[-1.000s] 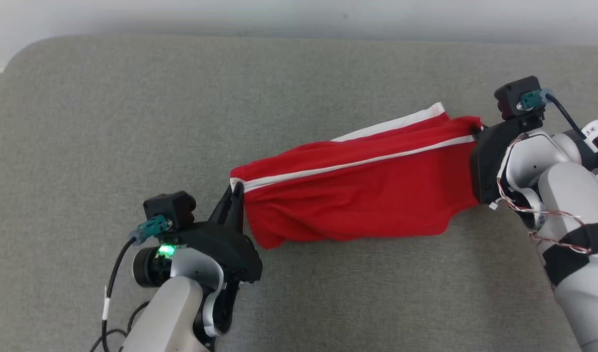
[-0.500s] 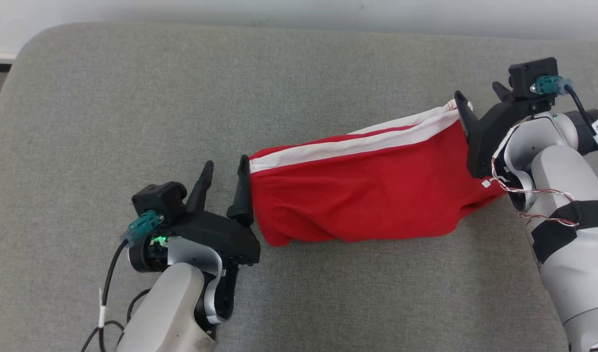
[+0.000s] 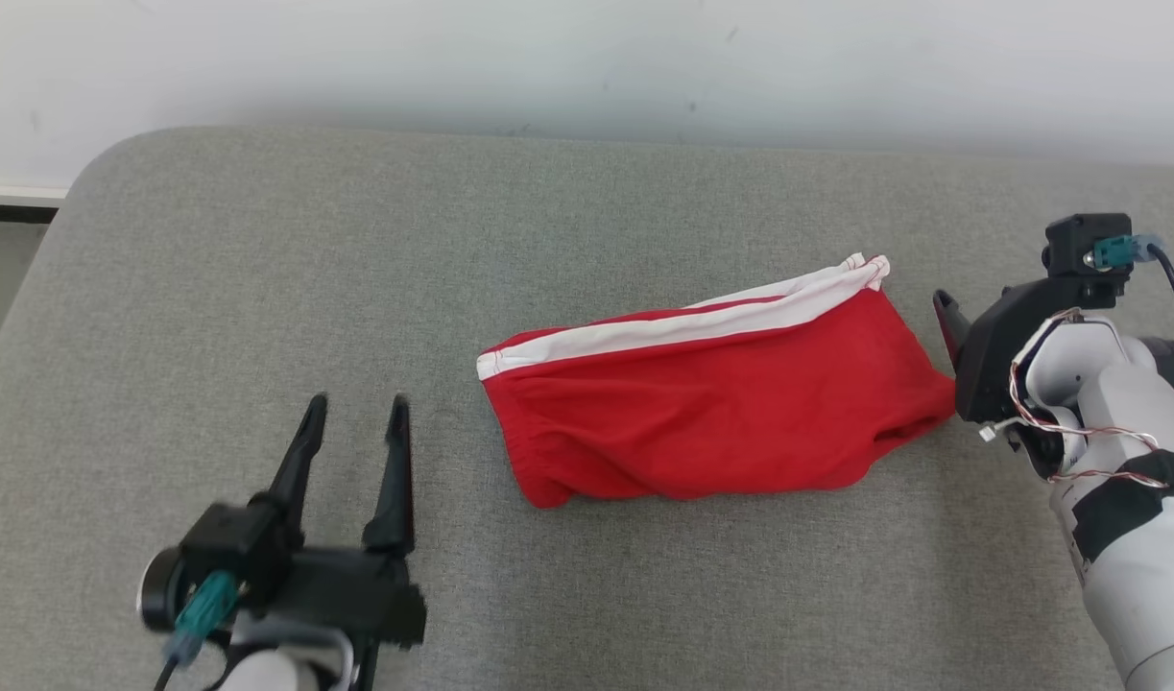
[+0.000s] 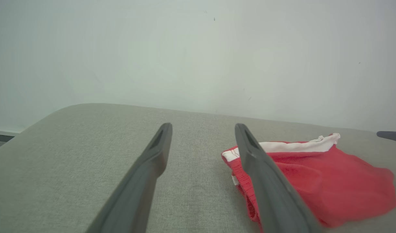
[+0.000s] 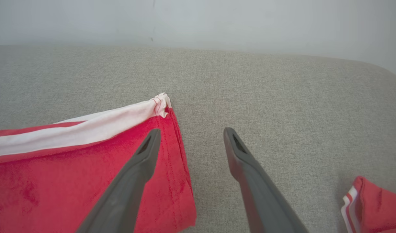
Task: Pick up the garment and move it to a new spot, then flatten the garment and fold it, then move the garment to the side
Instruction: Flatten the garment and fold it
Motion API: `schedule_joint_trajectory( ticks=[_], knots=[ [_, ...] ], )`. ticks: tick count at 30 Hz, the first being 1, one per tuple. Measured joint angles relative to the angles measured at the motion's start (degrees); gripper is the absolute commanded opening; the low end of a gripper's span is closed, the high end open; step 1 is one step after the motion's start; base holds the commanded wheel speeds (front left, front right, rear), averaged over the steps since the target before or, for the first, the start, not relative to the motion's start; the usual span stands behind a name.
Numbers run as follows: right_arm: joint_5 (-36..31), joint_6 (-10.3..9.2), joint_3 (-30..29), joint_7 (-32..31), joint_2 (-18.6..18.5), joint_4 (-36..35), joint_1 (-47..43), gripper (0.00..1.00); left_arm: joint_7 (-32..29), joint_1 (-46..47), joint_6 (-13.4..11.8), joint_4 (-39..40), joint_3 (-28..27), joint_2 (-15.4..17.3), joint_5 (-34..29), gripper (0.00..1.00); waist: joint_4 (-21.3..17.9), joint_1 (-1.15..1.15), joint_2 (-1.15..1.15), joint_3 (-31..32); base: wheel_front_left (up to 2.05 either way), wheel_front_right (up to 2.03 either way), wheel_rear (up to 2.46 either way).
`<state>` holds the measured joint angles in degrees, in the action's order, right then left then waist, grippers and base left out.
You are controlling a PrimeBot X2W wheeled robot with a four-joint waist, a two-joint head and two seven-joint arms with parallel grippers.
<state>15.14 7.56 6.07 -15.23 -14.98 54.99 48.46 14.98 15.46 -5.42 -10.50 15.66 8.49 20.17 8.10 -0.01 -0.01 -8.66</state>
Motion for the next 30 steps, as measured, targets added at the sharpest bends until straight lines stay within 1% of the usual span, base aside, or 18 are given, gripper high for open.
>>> schedule_joint_trajectory(
  ticks=[4,6,12,16,20,24,30],
  knots=[
    [0.00,0.00,-1.12,-0.74,-0.53,1.32,-0.32,1.00,0.01,-6.32,2.07,5.13,-3.71,-0.51,-4.61,1.00,0.07,0.00,0.00,-0.05,0.00,0.00,0.00],
    [-0.01,0.00,-1.87,-1.09,-0.71,2.07,-0.32,1.00,0.01,-9.21,2.69,7.43,-5.77,-1.00,-6.95,1.00,0.32,0.00,0.01,-0.51,0.00,0.00,0.00],
    [-0.12,0.00,-2.87,-2.66,-1.20,3.60,-0.19,1.00,0.01,-15.23,4.98,9.88,-10.88,-2.78,-10.12,1.00,1.82,0.01,0.00,-2.11,0.00,0.00,0.00],
    [0.41,0.00,-3.85,-3.43,-1.21,4.32,0.55,1.00,0.01,-16.40,5.50,11.22,-13.26,-4.11,-11.05,1.00,3.21,0.02,0.01,-3.15,0.00,0.00,0.00],
    [0.03,0.00,-3.79,-4.50,-1.38,5.67,0.84,1.00,0.01,-16.88,7.00,11.20,-13.61,-4.78,-11.62,1.00,4.56,0.02,0.01,-4.02,0.00,0.00,0.00],
    [-1.07,0.00,-3.99,-5.48,-1.79,7.30,0.88,1.00,0.01,-16.83,8.46,11.26,-12.60,-5.27,-12.21,1.00,5.84,0.01,0.00,-4.58,0.00,0.00,0.00],
    [-0.27,-0.20,-5.05,-6.56,-1.59,8.64,1.05,1.00,0.01,-16.77,8.96,11.21,-11.70,-5.50,-12.58,1.00,7.11,0.01,0.00,-5.14,0.00,0.00,0.00]
  ],
)
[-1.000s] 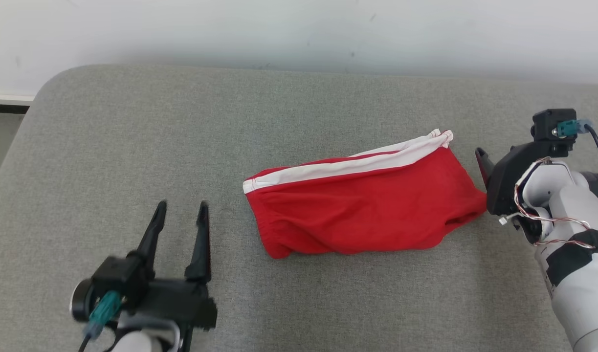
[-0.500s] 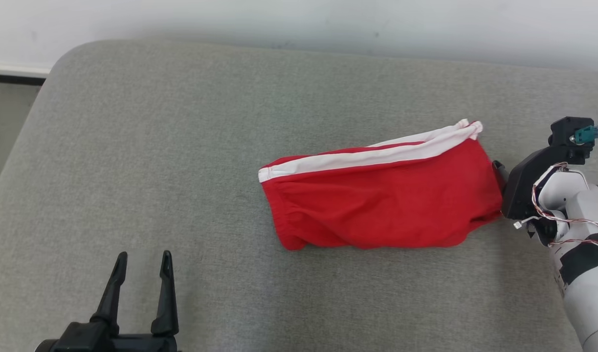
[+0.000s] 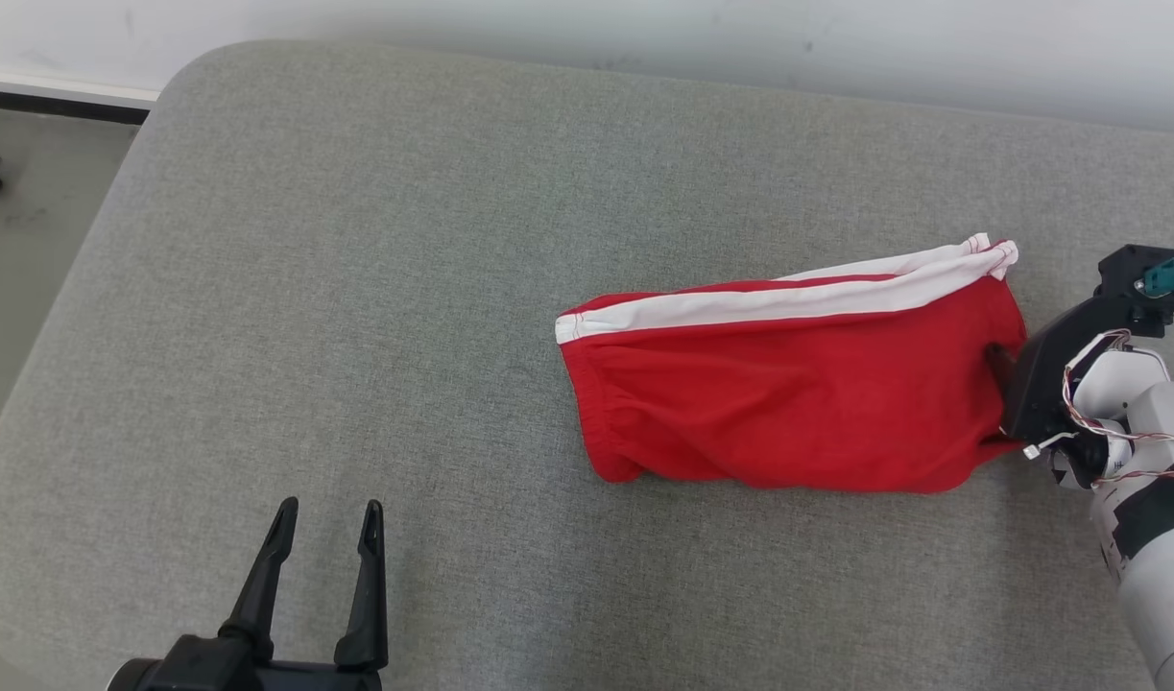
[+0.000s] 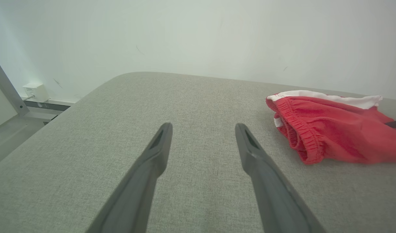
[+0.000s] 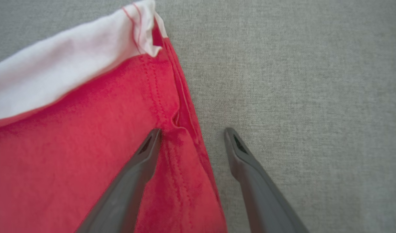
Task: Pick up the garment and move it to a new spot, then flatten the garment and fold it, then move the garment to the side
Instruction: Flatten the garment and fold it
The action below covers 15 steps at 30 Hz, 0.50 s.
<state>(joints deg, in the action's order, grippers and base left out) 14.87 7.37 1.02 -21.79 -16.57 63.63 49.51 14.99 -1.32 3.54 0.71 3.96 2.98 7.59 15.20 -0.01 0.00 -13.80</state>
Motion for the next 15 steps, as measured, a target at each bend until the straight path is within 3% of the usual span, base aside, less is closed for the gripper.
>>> schedule_joint_trajectory(
  ticks=[3,4,5,15],
  knots=[
    [0.93,-0.14,0.40,-1.19,0.49,0.12,-0.10,1.00,0.00,-0.03,-0.01,-0.08,0.03,-0.01,0.03,1.00,0.05,0.00,0.00,0.07,0.00,0.00,0.00],
    [1.35,-0.18,0.66,-1.33,0.68,-0.04,-0.23,0.43,0.00,-0.04,-0.08,-0.08,0.05,-0.01,0.12,1.00,0.00,0.00,0.00,0.11,0.00,0.00,0.00],
    [1.98,-0.19,0.85,-1.27,0.86,-0.36,-0.49,0.00,0.00,-0.07,-0.15,-0.08,0.08,-0.01,0.31,1.00,-0.06,0.00,0.00,0.16,0.00,0.00,0.00],
    [4.32,0.27,2.64,3.01,0.53,-3.13,-4.78,0.00,0.00,-0.16,-0.68,-0.20,0.42,-0.05,1.13,1.00,-1.36,0.01,0.00,1.37,0.00,0.00,0.00]
  ],
)
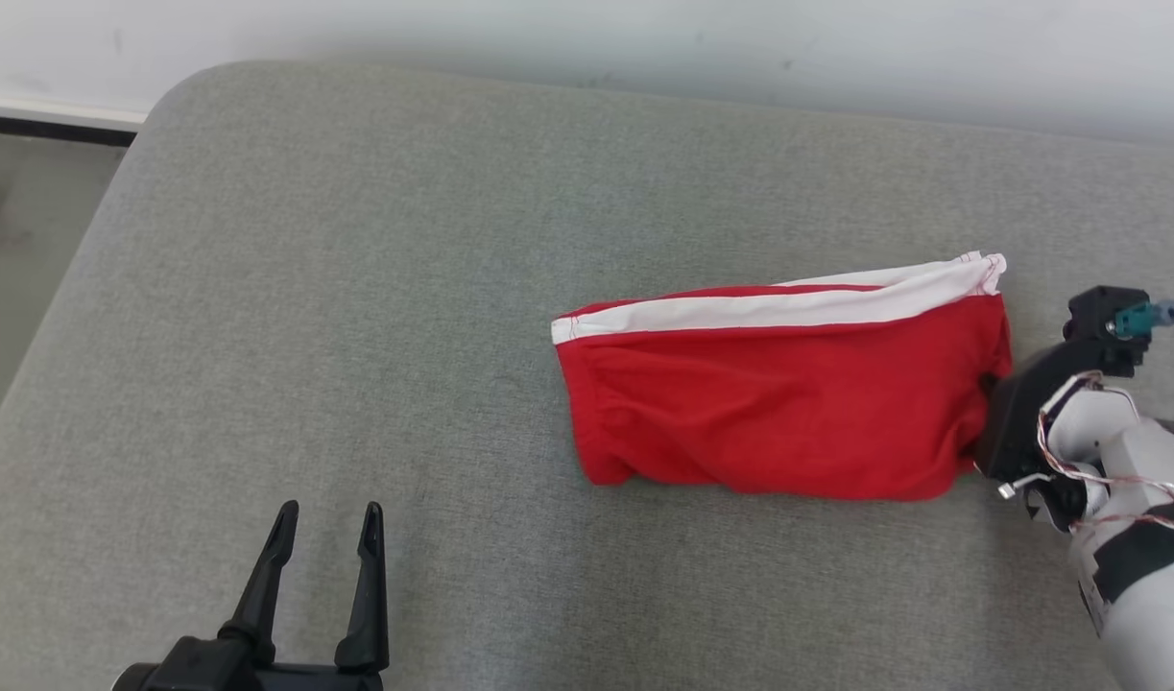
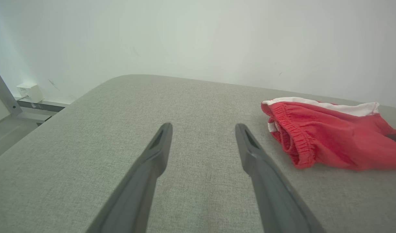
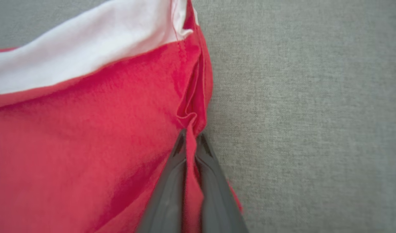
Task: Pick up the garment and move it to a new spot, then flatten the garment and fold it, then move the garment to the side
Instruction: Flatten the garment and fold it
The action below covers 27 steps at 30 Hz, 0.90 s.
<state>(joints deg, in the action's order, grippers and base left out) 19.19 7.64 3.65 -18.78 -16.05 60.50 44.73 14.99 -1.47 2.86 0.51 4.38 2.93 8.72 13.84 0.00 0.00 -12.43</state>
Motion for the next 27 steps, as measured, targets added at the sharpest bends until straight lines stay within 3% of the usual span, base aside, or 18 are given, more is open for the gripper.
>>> schedule_joint_trajectory(
  ticks=[9,18,24,27],
  knots=[
    [-1.24,-0.07,0.58,4.56,-4.26,-4.91,-3.19,0.00,0.00,-0.88,-0.41,-0.12,-0.19,-0.01,0.56,1.00,-2.31,0.00,0.01,2.56,0.00,0.00,0.00],
    [-6.04,-0.08,-2.15,4.32,-8.40,-12.13,-6.70,0.00,0.07,-1.14,-0.63,-0.21,-0.02,-0.02,0.89,1.00,-4.95,0.00,0.01,4.63,0.00,0.00,0.00],
    [-10.39,-0.08,-2.93,2.20,-8.31,-20.67,-9.98,0.00,0.07,-1.29,-0.81,-0.58,0.01,-0.02,1.22,1.00,-6.39,0.00,0.01,6.03,0.00,0.00,0.00],
    [-11.56,-0.08,-1.09,0.27,-6.39,-26.30,-11.18,0.00,0.07,-1.35,-0.81,-0.94,0.13,-0.02,1.23,1.00,-6.69,0.00,0.01,6.73,0.00,0.00,0.00]
  ],
)
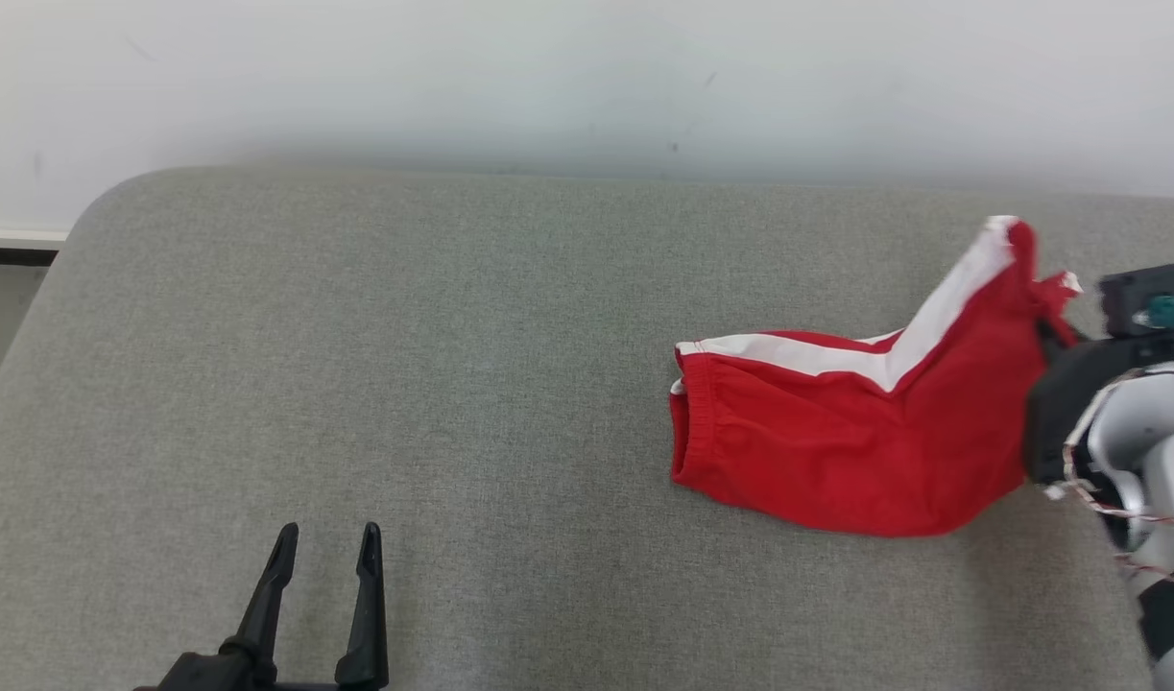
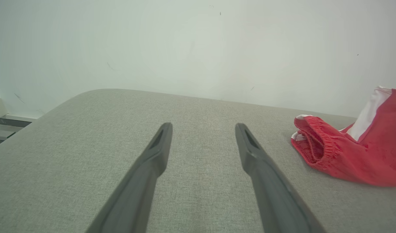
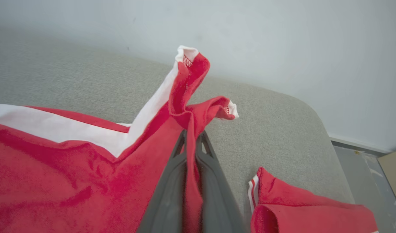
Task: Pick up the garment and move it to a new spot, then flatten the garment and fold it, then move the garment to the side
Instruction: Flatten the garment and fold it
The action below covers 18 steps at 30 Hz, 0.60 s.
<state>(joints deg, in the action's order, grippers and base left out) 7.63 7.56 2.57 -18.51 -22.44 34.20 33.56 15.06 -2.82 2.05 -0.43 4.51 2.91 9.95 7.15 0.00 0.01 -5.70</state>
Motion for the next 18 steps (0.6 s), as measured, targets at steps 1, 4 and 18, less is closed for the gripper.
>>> schedule_joint_trajectory(
  ticks=[1,4,18],
  knots=[
    [-0.01,0.00,1.03,-0.80,0.87,-1.92,-0.36,0.00,0.00,-0.02,0.02,-0.10,-0.01,0.00,0.00,1.00,-0.04,0.00,0.00,0.20,0.00,0.00,0.00],
    [0.51,0.00,4.87,-3.88,2.40,-6.83,-1.16,0.00,0.00,-0.07,0.24,-0.29,0.03,0.00,0.02,1.00,0.06,0.00,0.00,0.65,0.00,0.00,0.00],
    [4.46,0.00,19.65,-11.73,12.11,-2.21,3.11,0.00,0.00,0.00,0.49,-0.59,0.76,0.00,0.67,1.00,2.47,0.00,0.00,-0.49,0.00,0.00,0.00]
  ],
)
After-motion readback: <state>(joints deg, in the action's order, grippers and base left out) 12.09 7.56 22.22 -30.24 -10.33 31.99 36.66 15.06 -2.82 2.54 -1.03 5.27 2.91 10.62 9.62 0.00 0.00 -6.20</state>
